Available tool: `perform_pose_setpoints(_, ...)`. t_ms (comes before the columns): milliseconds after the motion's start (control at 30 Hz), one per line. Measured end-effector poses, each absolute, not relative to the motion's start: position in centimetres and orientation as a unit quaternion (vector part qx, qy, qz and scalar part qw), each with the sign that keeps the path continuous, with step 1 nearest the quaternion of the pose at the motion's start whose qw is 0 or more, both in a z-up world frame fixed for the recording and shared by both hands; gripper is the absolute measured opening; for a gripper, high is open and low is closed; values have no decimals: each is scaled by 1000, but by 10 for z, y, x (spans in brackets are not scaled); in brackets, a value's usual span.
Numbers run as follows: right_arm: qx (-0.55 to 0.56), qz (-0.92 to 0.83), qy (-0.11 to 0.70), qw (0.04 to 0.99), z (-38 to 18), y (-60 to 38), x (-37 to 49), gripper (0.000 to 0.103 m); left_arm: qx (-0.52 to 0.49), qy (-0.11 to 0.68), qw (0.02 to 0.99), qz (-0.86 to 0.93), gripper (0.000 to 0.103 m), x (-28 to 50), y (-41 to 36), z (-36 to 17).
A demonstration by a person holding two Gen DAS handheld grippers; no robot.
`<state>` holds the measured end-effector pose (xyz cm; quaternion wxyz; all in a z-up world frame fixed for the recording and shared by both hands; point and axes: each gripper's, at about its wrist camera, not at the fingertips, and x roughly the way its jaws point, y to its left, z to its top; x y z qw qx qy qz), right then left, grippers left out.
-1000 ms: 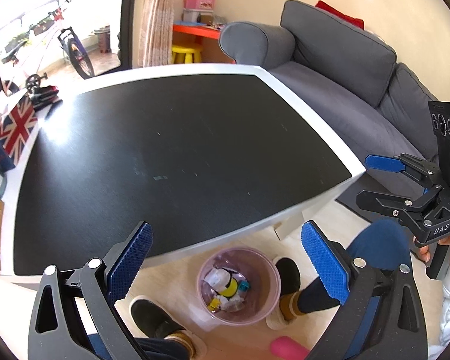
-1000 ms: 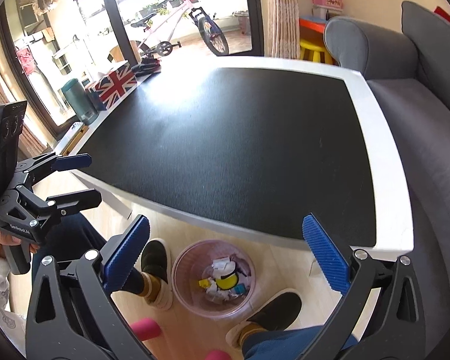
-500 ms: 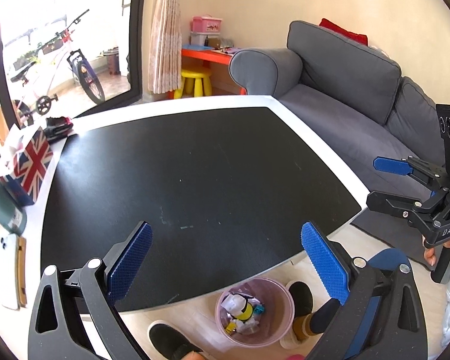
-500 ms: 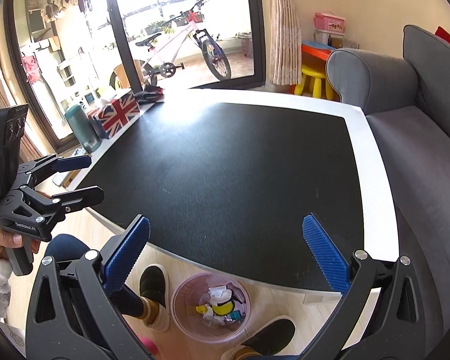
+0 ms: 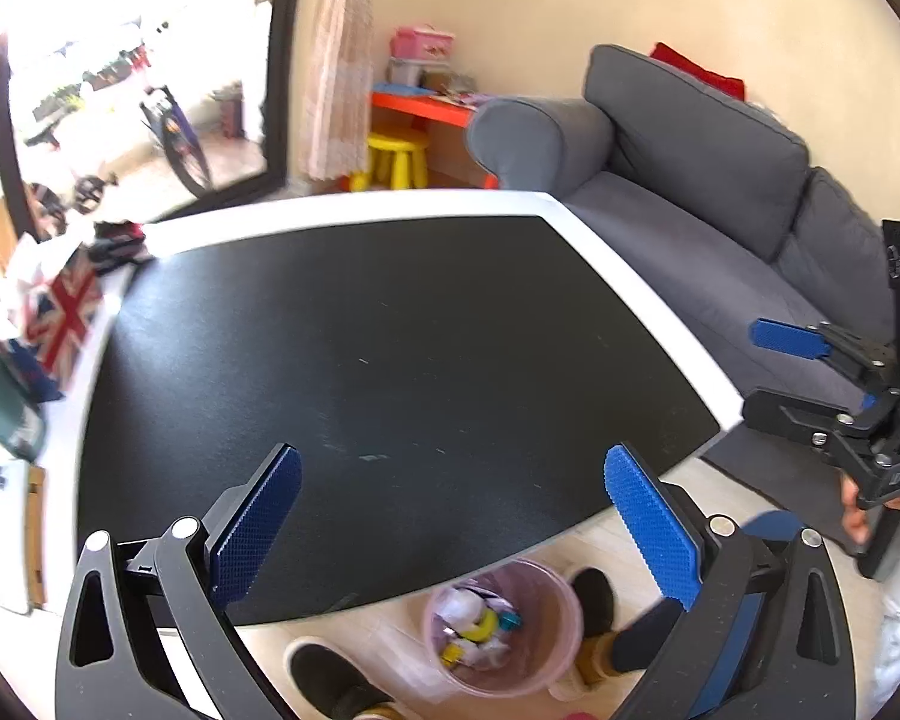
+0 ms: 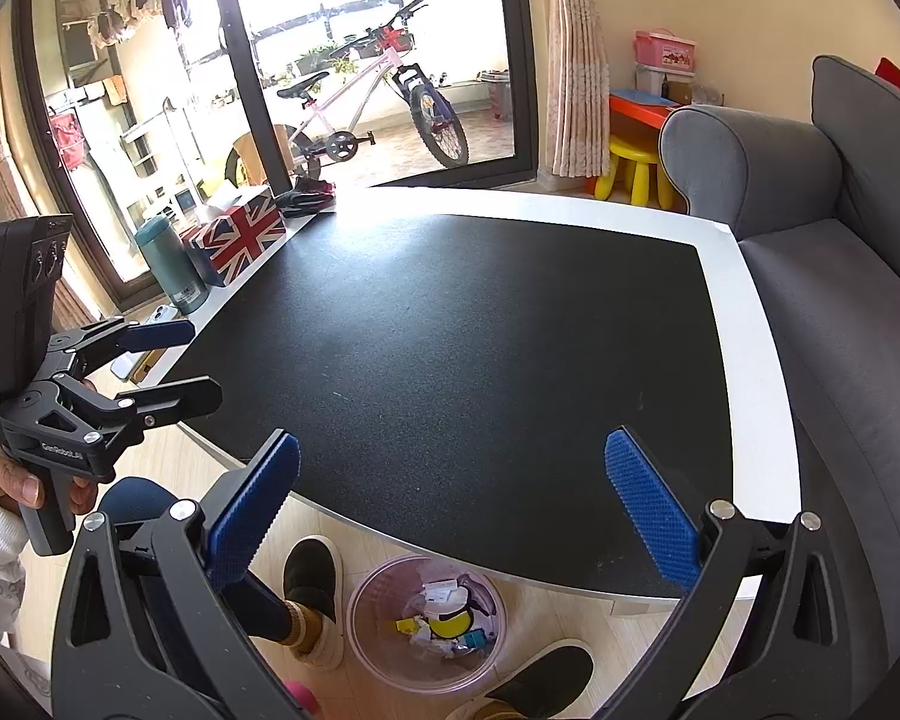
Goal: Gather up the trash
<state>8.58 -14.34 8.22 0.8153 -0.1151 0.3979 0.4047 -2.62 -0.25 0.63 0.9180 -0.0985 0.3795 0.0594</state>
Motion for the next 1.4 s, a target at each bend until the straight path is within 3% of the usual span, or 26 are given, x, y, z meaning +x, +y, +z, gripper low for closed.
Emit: perform_pose_setpoints(1400,-118,406,401,813,78,-138,85,100,-96,380,918,61,97,-24,-4,7)
